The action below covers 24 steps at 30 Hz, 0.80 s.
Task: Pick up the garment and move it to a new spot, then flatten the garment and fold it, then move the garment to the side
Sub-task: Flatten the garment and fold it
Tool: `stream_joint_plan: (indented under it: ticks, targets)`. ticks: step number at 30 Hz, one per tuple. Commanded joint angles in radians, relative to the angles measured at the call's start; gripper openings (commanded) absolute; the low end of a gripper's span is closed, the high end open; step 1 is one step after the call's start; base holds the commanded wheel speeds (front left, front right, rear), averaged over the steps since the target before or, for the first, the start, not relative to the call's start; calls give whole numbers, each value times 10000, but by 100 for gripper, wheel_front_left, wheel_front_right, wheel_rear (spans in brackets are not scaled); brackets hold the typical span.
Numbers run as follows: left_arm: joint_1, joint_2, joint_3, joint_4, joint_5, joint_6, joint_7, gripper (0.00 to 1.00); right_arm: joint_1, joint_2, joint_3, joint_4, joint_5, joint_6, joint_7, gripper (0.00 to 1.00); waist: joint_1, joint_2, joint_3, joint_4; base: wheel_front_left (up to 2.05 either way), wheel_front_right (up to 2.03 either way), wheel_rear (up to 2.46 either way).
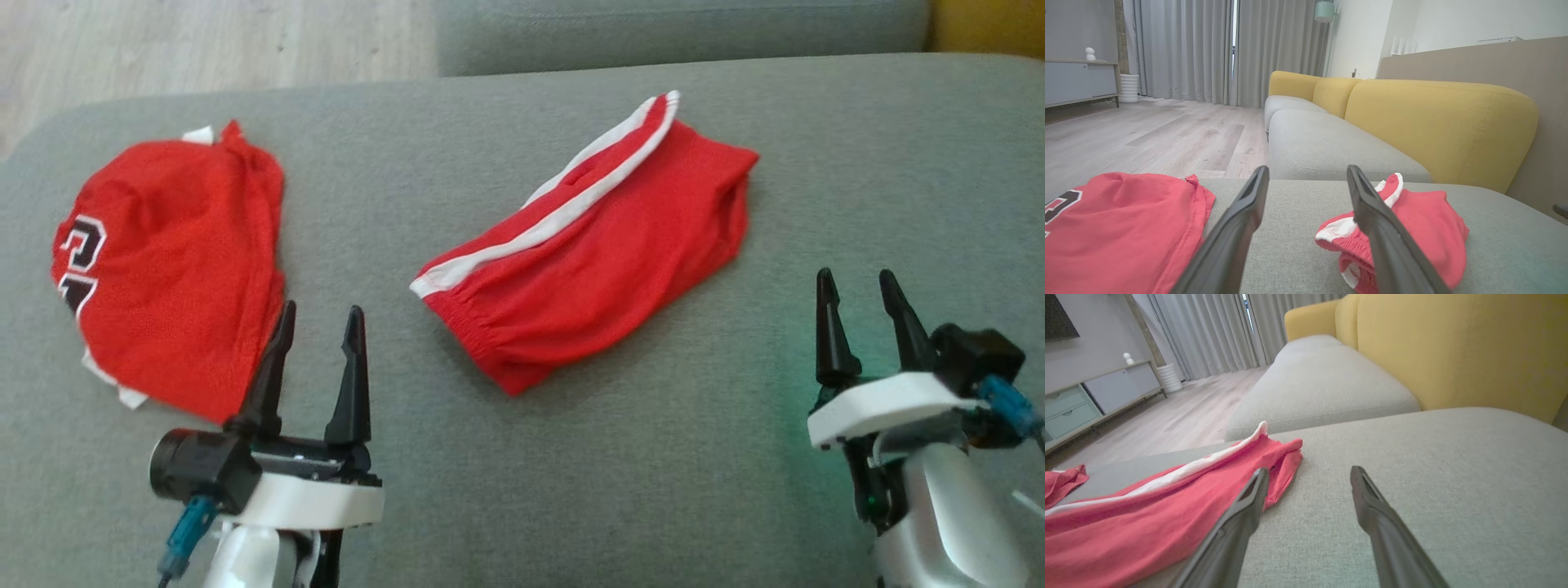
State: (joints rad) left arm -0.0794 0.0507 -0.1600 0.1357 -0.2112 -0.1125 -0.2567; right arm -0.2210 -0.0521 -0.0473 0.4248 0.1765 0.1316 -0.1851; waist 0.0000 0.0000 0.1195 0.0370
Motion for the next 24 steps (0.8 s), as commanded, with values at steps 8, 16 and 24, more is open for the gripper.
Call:
stream_joint_plan:
  ticks: [8, 16, 24]
  targets:
    - [-1030, -3, -153, -121, -333, -121, -51, 100, -2506, 17, -762, 1116, 1274, -9, 1727, 100, 0, 0, 1150, 1278, 0, 0, 0]
    - [-1416, -4, -736, -44, -702, -144, -51, 100, -4677, 18, -2355, 3974, 1253, -9, 2463, 100, 0, 0, 1655, 2218, 0, 0, 0]
    - [-1589, -4, -997, -27, -829, -149, -51, 100, -5766, 8, -4420, 5986, -667, -9, 2950, 100, 0, 0, 1848, 2712, 0, 0, 0]
